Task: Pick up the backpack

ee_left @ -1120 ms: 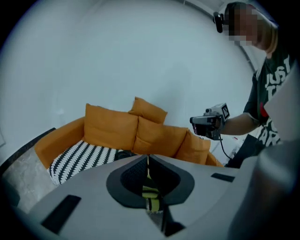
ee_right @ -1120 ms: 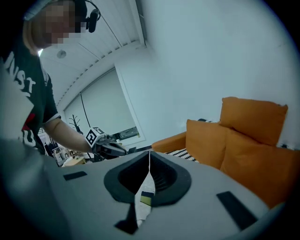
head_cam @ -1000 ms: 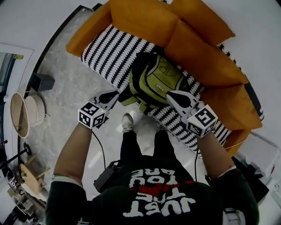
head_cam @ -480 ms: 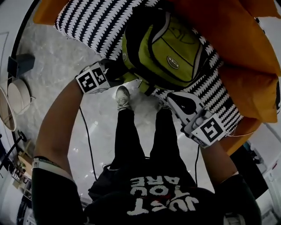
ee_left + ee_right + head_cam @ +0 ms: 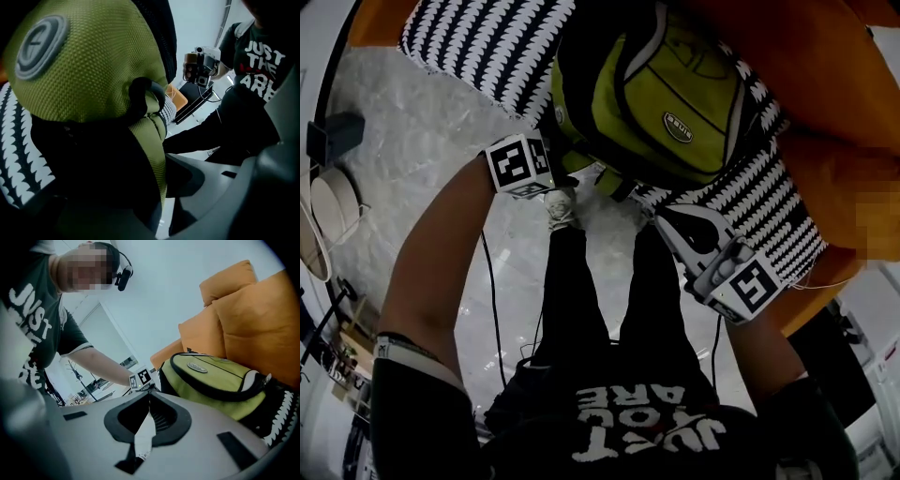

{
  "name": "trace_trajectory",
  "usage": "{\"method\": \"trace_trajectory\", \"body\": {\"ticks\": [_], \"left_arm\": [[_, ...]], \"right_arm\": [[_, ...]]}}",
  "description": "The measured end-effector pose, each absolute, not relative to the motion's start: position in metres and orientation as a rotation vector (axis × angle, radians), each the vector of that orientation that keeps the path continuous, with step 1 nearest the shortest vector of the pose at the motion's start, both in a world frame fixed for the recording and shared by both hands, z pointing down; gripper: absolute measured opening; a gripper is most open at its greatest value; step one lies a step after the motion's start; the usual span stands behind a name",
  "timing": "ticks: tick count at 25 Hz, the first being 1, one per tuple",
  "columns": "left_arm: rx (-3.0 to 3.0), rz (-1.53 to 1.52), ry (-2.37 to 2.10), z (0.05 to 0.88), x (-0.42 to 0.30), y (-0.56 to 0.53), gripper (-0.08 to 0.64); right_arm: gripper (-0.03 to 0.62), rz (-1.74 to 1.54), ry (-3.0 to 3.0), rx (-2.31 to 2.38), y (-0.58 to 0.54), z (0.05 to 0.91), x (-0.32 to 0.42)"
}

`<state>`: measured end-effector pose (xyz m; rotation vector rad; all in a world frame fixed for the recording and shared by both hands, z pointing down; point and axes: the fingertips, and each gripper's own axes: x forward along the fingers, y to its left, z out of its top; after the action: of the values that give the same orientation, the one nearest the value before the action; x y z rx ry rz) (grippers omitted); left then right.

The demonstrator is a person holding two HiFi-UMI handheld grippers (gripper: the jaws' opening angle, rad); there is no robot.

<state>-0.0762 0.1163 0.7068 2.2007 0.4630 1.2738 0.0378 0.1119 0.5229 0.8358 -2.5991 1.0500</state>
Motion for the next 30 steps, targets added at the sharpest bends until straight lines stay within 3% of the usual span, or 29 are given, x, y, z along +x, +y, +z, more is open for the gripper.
{"method": "trace_trajectory", "body": {"ticks": [8, 17, 30], "left_arm": [[2.122, 0.874, 0.510, 0.615, -0.029, 0.133, 0.033], [2.111, 0.316, 0.499, 0.482, 0.001, 0.110, 0.023], [2.195, 0.048, 0.386, 0.353, 0.046, 0.071, 0.021]], "right_arm": [[0.029, 1.058, -2.580, 0.888, 0.091, 0.474, 0.055], [0.029, 1.005, -2.595, 0.983, 0.081, 0.431, 0.058], [0.029, 0.835, -2.575, 1.242, 0.038, 0.336, 0.112]]}}
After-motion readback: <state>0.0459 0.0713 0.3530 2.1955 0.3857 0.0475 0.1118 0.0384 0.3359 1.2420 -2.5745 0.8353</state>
